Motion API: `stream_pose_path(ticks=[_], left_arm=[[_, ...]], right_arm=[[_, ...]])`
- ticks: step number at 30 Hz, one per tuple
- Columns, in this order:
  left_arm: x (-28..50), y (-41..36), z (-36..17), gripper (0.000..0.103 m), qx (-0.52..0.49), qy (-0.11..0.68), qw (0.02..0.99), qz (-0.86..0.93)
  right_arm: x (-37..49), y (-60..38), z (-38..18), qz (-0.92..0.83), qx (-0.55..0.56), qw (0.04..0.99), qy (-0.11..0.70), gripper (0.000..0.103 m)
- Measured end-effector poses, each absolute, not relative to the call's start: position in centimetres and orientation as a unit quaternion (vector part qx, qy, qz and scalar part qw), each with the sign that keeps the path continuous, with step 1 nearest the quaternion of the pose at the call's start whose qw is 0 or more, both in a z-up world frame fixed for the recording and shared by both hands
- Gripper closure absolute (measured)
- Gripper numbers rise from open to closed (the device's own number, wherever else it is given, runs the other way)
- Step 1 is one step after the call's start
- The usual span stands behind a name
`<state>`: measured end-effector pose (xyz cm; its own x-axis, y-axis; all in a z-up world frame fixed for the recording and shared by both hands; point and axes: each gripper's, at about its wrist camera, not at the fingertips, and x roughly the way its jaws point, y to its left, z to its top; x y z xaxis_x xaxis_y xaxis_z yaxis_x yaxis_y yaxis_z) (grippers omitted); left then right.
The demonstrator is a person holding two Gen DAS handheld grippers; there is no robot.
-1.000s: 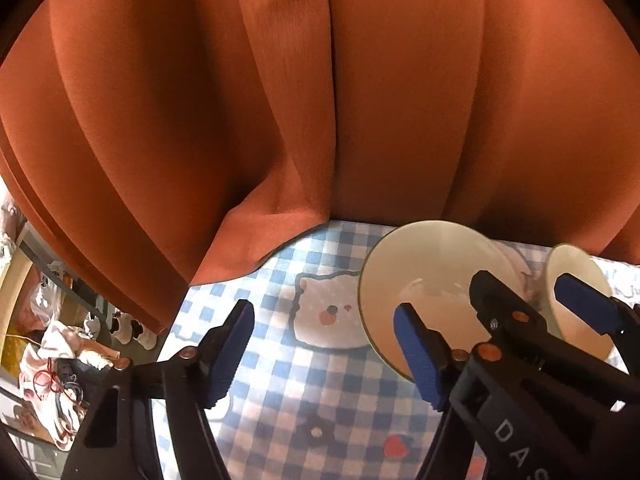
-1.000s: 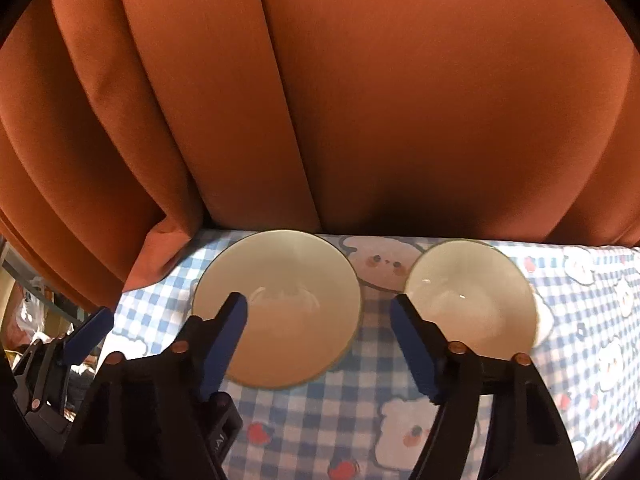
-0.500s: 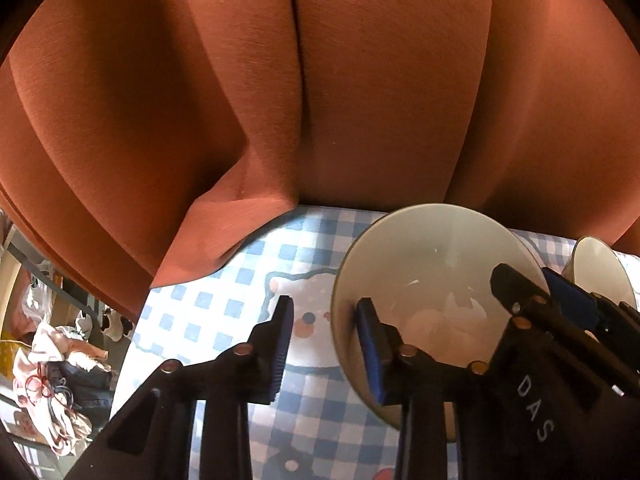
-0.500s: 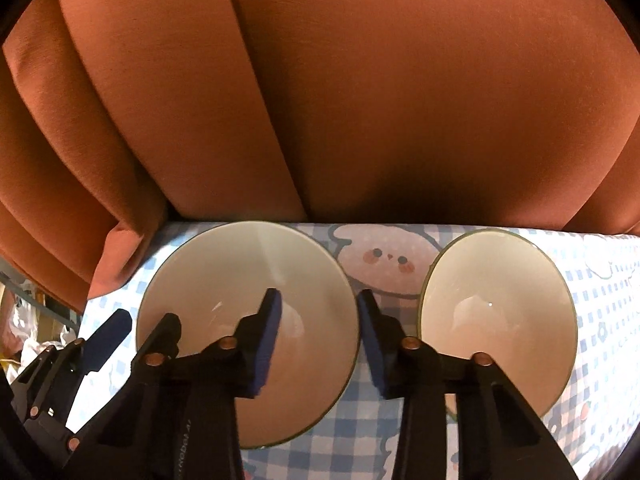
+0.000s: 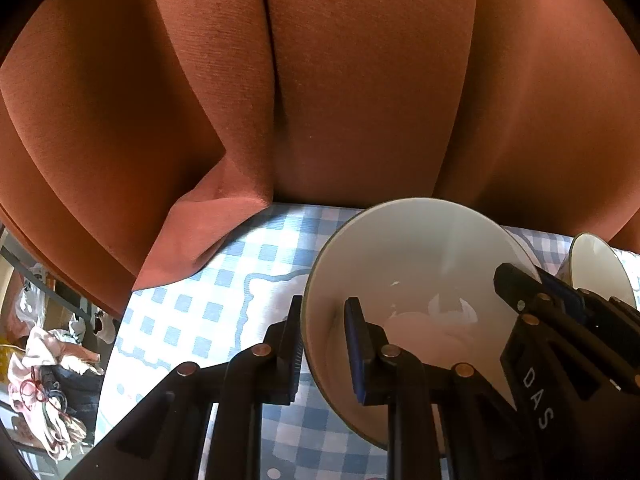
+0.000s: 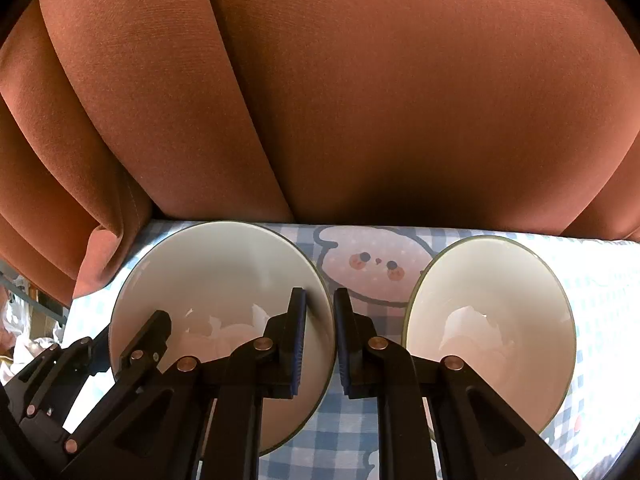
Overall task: Organize plates and bowls
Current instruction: 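Close both tools on the rim of one white bowl, then lift the white bowl with both tools and carry it toward the plate stack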
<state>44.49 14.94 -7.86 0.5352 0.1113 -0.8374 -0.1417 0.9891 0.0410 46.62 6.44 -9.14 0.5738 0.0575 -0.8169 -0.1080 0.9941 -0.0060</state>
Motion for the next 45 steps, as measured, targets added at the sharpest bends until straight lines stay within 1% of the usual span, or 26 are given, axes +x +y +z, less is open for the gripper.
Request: stream_pose_path(ticks=[10,17,29,38,45], left_arm=[[42.7,14.9,-7.2,0.086,-0.008,0.478,0.875,0.078],[39.5,14.3,-5.9,0.086,-0.014,0.475,0.877,0.065],[32.4,12.8,-2.0,0.086,-0.001,0.467,0.884,0.032],[26.8,11.1,0.1,0.086,0.019,0.468,0.883,-0.004],[23.2,9.7,2.4,0.086,0.031,0.451,0.891,-0.031]], right_arm=[[45.4,5.9,-8.8,0.055,-0.016,0.88,0.471,0.086],[42.2,5.2,-7.3,0.044,-0.014,0.882,0.469,0.086],[33.4,3.5,-2.9,0.013,0.002,0.889,0.458,0.086],[25.9,1.8,-0.9,-0.021,0.017,0.889,0.456,0.086],[21.6,0.0,1.5,-0.046,0.034,0.896,0.44,0.086]])
